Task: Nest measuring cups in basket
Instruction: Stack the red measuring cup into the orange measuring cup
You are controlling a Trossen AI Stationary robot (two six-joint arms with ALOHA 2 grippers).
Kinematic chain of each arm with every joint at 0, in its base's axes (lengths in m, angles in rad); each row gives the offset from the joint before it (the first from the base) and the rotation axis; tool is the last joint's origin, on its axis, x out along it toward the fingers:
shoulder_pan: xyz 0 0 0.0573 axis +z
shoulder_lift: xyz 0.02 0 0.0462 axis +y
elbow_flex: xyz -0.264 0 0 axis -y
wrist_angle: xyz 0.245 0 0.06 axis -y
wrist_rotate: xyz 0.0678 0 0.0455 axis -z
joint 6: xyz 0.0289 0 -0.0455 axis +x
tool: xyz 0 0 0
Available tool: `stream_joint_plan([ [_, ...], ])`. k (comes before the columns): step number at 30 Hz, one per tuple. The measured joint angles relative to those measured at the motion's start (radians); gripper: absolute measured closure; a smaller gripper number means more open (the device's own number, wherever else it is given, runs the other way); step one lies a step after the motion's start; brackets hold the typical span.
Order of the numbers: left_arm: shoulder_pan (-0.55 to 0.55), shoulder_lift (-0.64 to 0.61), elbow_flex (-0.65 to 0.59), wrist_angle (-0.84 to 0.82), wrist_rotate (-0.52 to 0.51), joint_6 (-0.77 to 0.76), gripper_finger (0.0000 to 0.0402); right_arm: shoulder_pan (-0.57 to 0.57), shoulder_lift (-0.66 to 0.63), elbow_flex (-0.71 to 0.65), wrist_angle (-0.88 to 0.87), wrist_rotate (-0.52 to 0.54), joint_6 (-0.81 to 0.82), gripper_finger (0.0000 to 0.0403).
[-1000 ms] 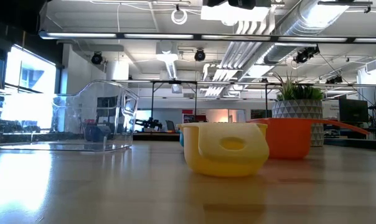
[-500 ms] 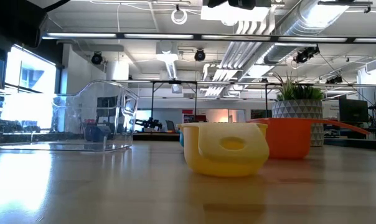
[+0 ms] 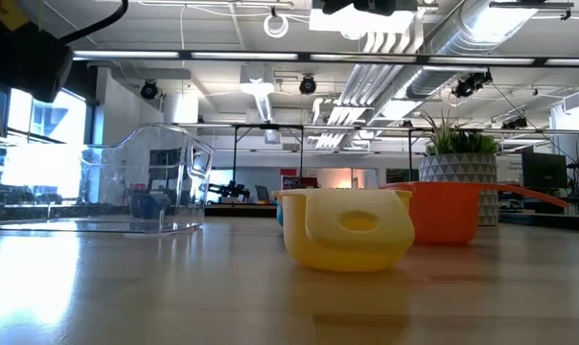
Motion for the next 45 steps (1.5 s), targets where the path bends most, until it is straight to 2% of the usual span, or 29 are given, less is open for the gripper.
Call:
stream_joint_plan([
  [6, 0.000, 0.025, 0.000, 0.009, 0.008, -0.033, 0.0288, 0.000, 0.000, 0.000, 0.000, 0.007, 0.000, 0.0331],
  [16, 0.005, 0.046, 0.000, 0.044, 0.007, -0.063, 0.0394, 0.000, 0.000, 0.000, -0.004, 0.008, 0.000, 0.0331],
  [27, 0.080, 0.046, 0.074, 0.030, -0.010, -0.056, 0.0397, 0.000, 0.000, 0.000, -0.004, 0.009, 0.031, 0.0331],
  [39, 0.283, 0.046, 0.233, 0.037, -0.114, 0.145, 0.0398, 0.000, 0.000, 0.000, -0.090, -0.002, 0.083, 0.0331],
  [45, 0.372, 0.045, 0.297, 0.037, -0.117, 0.223, 0.0398, 0.000, -0.020, 0.000, -0.137, 0.037, 0.084, 0.0332],
])
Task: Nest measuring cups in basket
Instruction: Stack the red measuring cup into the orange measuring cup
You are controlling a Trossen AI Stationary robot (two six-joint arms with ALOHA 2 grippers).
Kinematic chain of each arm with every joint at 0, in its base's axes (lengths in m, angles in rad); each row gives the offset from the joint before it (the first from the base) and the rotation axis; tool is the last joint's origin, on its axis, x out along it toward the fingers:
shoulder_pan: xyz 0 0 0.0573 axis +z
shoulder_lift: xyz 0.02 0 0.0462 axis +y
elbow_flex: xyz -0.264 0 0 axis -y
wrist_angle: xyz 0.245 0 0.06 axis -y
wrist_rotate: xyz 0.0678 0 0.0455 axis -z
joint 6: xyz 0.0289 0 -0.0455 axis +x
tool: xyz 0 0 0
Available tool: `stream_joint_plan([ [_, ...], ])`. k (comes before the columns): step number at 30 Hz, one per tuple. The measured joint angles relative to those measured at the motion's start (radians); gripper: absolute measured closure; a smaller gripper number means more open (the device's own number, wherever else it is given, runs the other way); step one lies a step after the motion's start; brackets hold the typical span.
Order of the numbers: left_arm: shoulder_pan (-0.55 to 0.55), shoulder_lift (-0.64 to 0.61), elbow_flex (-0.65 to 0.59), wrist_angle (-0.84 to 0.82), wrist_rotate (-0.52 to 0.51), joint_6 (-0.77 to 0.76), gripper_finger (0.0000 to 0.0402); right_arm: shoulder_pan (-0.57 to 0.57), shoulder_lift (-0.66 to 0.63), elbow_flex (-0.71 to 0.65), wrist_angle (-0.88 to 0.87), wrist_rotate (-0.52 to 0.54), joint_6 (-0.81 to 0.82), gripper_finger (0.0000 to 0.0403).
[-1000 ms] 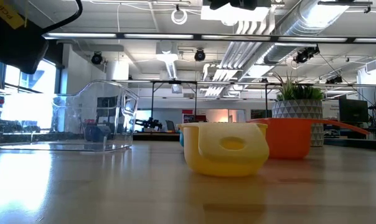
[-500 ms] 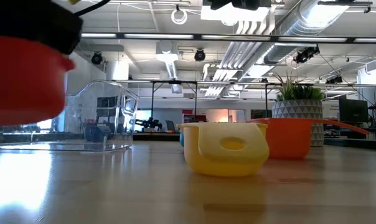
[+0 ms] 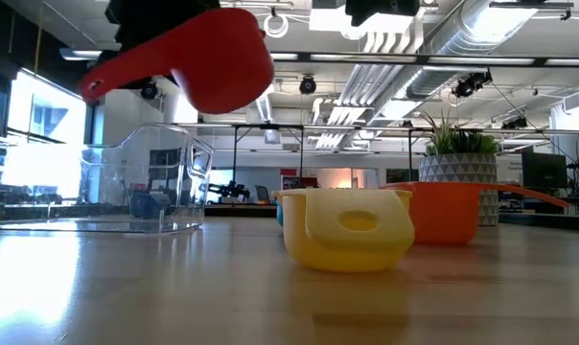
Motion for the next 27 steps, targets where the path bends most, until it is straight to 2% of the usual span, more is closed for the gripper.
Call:
stream_joint_plan([
  [8, 0.018, 0.046, 0.004, -0.005, 0.052, 0.008, 0.0397, 0.000, -0.040, 0.000, -0.011, 0.076, 0.006, 0.0332],
  [18, -0.025, 0.199, 0.004, 0.034, 0.070, -0.011, 0.0396, 0.000, -0.040, 0.000, -0.018, 0.084, 0.004, 0.0332],
  [27, -0.031, 0.243, 0.004, 0.053, 0.064, -0.018, 0.0396, 0.000, -0.040, 0.000, -0.024, 0.084, 0.003, 0.0332],
])
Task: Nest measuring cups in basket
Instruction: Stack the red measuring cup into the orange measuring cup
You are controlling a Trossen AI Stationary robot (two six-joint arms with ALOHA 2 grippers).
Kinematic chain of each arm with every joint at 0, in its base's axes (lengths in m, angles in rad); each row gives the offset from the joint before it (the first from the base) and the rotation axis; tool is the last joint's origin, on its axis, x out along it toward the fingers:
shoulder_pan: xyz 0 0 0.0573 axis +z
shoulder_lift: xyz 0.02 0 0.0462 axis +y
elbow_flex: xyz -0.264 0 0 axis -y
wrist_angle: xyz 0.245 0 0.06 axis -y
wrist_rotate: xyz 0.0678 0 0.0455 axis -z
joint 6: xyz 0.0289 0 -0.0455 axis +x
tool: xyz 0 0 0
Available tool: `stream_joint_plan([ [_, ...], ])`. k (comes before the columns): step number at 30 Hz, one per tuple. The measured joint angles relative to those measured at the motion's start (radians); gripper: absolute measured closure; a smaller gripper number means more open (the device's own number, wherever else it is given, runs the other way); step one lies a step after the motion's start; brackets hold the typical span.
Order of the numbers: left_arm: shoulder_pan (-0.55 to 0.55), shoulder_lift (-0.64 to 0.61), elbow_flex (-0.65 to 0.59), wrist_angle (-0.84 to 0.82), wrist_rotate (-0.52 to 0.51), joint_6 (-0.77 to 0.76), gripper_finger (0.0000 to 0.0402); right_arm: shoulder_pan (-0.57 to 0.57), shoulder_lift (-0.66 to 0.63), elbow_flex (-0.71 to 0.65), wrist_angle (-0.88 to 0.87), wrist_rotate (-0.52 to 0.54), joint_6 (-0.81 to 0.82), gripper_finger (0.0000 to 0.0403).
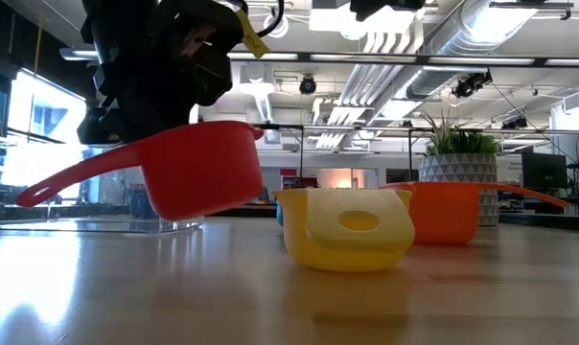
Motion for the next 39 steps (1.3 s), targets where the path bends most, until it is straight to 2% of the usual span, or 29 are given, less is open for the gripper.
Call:
stream_joint_plan([
  [12, 0.006, 0.000, 0.000, -0.003, 0.006, 0.000, 0.0396, 0.000, 0.000, 0.000, -0.002, 0.001, 0.000, 0.0332],
  [25, 0.006, 0.001, -0.001, -0.002, 0.015, 0.050, 0.0334, 0.000, 0.000, 0.000, -0.002, 0.001, 0.000, 0.0332],
  [39, 0.006, -0.045, -0.002, 0.001, 0.017, 0.077, 0.0327, 0.013, 0.000, 0.000, -0.001, -0.009, 0.073, 0.0332],
])
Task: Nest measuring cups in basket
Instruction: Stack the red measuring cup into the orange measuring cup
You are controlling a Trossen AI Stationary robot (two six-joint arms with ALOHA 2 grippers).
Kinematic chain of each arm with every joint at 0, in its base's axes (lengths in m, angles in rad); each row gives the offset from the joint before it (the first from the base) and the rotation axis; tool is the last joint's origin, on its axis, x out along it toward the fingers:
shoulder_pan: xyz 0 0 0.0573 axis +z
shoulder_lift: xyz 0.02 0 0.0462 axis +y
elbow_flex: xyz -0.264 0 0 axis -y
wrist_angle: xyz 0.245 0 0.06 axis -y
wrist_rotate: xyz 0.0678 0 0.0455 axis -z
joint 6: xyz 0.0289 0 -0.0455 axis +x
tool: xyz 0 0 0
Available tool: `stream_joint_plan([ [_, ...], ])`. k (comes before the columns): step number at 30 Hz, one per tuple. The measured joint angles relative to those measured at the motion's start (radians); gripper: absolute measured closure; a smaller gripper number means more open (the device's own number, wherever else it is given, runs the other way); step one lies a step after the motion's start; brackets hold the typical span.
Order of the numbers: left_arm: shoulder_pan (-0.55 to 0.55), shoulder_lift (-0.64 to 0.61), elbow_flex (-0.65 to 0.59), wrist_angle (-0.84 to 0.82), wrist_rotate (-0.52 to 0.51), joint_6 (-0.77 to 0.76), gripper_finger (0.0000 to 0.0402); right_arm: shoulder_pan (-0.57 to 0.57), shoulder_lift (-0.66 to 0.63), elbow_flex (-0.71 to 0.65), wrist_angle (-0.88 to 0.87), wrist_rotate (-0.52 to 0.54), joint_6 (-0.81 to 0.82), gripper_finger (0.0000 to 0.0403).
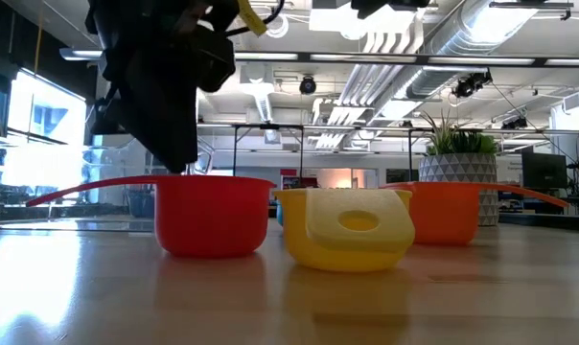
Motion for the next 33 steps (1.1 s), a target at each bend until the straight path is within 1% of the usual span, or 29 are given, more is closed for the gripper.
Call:
stream_joint_plan([
  [3, 0.000, -0.032, 0.000, -0.009, 0.000, 0.008, 0.0327, 0.013, 0.000, 0.000, 0.000, 0.000, 0.039, 0.0332],
  [7, 0.000, -0.092, 0.000, -0.010, -0.001, 0.071, 0.0327, 0.043, 0.000, 0.000, 0.000, 0.007, 0.127, 0.0332],
  [14, 0.006, -0.227, 0.000, -0.012, -0.012, 0.267, 0.0327, 0.109, 0.000, 0.000, 0.002, 0.025, 0.315, 0.0332],
  [22, 0.015, -0.423, 0.000, -0.016, -0.011, 0.421, 0.0327, 0.170, 0.000, 0.000, 0.039, 0.007, 0.448, 0.0330],
  [24, 0.015, -0.471, 0.000, -0.021, -0.011, 0.445, 0.0327, 0.183, 0.001, 0.000, 0.080, 0.017, 0.480, 0.0323],
  [30, 0.015, -0.592, 0.001, -0.021, -0.012, 0.487, 0.0327, 0.213, 0.023, 0.000, 0.243, 0.127, 0.550, 0.0281],
  [33, 0.015, -0.642, 0.002, -0.024, -0.012, 0.500, 0.0327, 0.218, 0.045, 0.000, 0.309, 0.139, 0.582, 0.0265],
])
